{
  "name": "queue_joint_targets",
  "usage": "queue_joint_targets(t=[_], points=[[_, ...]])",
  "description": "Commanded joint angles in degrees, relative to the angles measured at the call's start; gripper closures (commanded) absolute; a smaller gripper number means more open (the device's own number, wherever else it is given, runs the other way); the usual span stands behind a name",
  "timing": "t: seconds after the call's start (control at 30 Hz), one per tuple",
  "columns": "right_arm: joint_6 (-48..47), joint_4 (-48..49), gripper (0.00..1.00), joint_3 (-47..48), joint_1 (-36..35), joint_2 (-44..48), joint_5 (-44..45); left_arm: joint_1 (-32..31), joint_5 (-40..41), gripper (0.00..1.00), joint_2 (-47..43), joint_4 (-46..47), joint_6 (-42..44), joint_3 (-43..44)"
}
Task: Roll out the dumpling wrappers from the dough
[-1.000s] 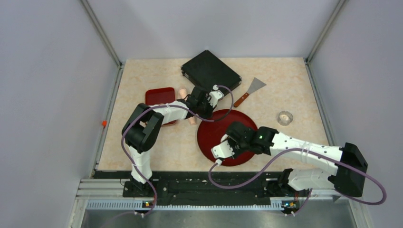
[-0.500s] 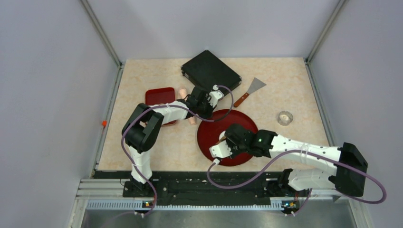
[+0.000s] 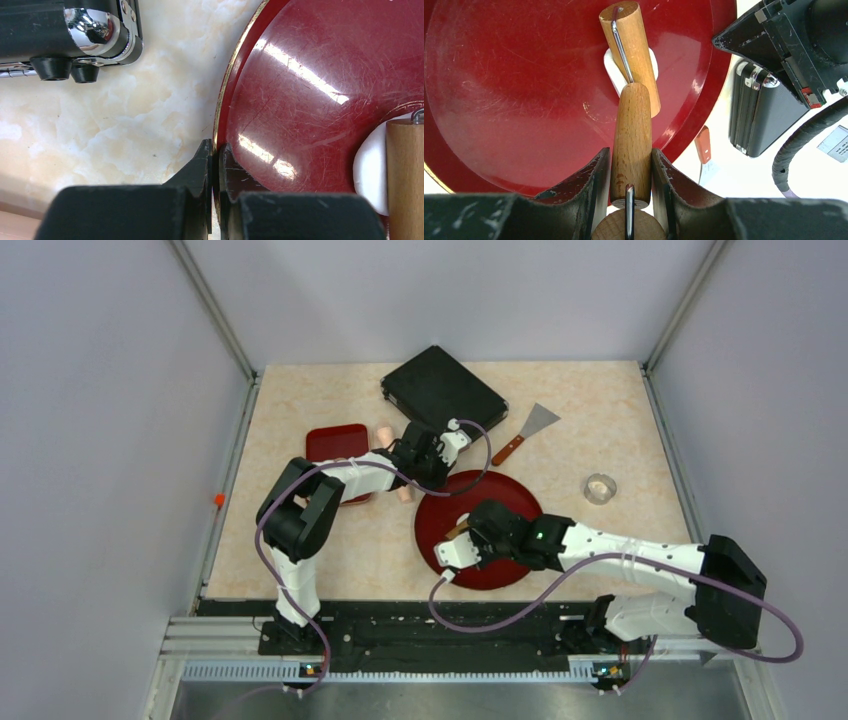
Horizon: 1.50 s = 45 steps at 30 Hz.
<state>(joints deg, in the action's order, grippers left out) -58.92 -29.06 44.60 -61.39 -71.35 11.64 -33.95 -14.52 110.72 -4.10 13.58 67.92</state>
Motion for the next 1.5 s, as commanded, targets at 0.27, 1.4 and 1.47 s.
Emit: queue_joint_targets(t=[0.27, 1.4, 1.47], points=[[1.3, -3.1, 1.0, -4.0, -0.4, -6.3, -6.4, 0.4, 3.7, 1.0, -1.4, -1.6, 3.6, -2.0], [0.6, -17.9, 1.0, 0.2, 0.6, -0.8, -15.8, 0.6, 3.7, 1.0, -1.3, -1.5, 3.4, -2.0], [0.9, -19.0, 1.0, -0.3, 0.6, -1.0, -16.4, 0.6, 3.8, 1.0, -1.3, -1.6, 3.4, -1.9]])
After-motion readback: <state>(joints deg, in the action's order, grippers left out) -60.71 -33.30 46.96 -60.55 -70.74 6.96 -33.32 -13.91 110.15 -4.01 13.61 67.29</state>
